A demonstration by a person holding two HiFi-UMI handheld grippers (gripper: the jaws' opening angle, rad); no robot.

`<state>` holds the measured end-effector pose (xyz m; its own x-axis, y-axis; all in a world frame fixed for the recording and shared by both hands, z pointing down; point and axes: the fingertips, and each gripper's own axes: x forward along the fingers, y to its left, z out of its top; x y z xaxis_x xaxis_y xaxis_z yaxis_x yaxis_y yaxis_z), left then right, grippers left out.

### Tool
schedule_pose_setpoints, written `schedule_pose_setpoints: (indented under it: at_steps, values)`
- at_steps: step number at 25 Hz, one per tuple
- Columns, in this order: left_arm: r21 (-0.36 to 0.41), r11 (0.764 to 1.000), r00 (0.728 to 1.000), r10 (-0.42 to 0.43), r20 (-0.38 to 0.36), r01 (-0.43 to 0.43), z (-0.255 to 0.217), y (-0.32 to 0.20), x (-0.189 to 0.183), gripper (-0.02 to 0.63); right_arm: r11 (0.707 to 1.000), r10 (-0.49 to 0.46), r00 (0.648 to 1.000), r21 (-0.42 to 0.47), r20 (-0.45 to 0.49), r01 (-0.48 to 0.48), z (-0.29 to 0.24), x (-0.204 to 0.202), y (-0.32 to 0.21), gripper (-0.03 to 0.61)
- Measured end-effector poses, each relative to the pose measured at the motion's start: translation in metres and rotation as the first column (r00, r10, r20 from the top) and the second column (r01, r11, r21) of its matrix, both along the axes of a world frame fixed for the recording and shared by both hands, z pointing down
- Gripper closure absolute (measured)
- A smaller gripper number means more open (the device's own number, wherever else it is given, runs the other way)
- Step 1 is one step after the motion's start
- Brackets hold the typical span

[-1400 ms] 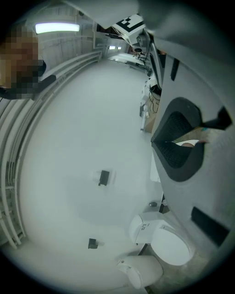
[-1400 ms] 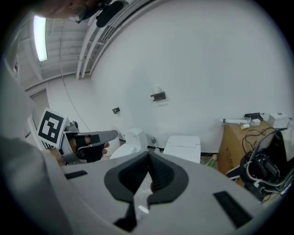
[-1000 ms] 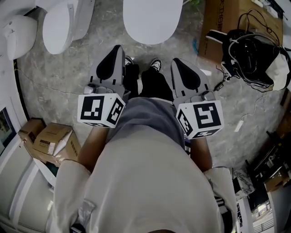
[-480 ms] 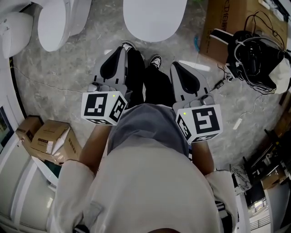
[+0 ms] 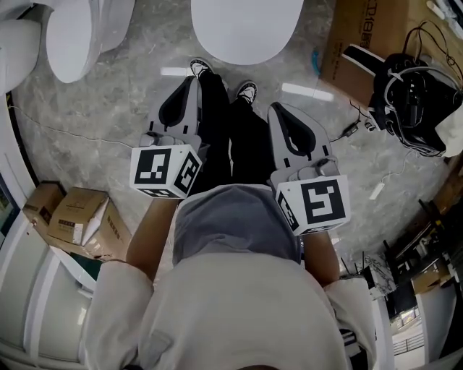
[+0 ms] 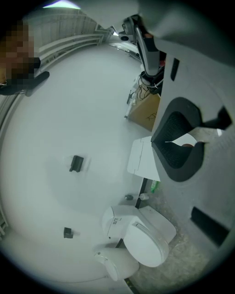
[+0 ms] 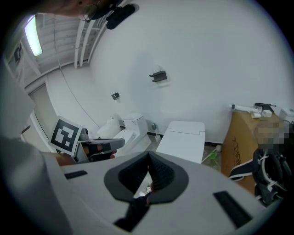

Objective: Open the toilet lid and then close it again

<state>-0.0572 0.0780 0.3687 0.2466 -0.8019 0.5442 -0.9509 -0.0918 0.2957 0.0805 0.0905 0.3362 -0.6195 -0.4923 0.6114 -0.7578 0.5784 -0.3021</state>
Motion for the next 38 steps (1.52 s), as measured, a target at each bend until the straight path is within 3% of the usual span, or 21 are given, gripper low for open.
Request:
schedule_pose_setpoints:
  at_steps: [13,23,38]
  values:
    - [-0.071,0.997,1.0,-0.015,-0.017,0.014,0.09,-0.018,-0.018,0.604,0.999,0.006,1.0,-0.034,-0.026,-0.007,0.06,-0.015,-0.019,0.568]
    - [-0.153,0.987,0.996,-0.054,-0.073,0.043,0.167,-0.018,-0.027,0.604,0.996,0.034,0.999,-0.076,-0.041,-0.037,0.106,-0.018,-0.023,0.568]
    - [-0.257,0.964,0.994,-0.083,-0.065,0.064,0.262,-0.022,-0.032,0.604,0.988,0.062,0.997,-0.136,-0.039,-0.067,0.157,-0.02,-0.025,0.568]
